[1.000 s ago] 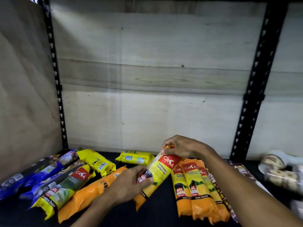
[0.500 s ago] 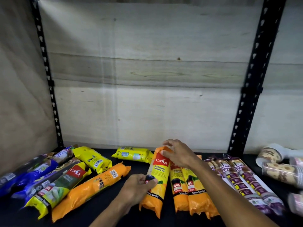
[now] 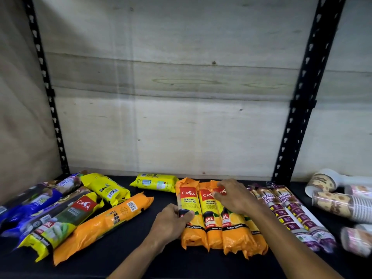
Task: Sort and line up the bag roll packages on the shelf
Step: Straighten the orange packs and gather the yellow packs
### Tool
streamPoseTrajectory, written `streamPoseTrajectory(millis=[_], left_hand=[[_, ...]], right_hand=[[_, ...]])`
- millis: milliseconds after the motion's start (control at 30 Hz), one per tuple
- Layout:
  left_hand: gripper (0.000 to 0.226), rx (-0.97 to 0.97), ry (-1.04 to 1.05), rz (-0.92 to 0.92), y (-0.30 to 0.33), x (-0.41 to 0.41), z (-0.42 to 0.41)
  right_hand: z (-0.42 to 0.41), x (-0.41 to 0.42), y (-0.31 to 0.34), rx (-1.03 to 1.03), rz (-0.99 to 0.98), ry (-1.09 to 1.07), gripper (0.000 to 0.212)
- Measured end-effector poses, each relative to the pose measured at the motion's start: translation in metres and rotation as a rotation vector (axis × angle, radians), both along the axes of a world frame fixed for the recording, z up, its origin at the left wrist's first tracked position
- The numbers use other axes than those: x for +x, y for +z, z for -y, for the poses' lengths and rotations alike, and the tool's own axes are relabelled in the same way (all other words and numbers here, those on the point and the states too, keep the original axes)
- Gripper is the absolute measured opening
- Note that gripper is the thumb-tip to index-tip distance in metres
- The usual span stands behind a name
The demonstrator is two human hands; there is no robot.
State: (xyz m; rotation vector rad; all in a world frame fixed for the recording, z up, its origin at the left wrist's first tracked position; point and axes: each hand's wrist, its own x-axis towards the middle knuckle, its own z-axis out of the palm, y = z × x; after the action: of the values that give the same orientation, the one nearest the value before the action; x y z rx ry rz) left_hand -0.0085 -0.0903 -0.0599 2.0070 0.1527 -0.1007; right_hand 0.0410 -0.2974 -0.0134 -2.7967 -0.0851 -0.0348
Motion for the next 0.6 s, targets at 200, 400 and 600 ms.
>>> streamPoseTrajectory(millis=[200, 400, 600], left_hand=[[0.029, 0.201, -0.130, -0.010, 0.007, 0.003, -0.005], [0.052, 0.335, -0.169, 0.074, 0.006, 0.016, -0.006], [0.070, 0.691, -0.213, 0.309, 0.005, 0.013, 0.022]], right_hand=[[0.003, -0.003, -0.006, 0.057, -0.015, 0.007, 0.057], [-0.002, -0.003, -0.013, 0.052, -0.022, -0.017, 0.056], [-0.004, -0.005, -0.022, 0.054, 0.004, -0.026, 0.056]])
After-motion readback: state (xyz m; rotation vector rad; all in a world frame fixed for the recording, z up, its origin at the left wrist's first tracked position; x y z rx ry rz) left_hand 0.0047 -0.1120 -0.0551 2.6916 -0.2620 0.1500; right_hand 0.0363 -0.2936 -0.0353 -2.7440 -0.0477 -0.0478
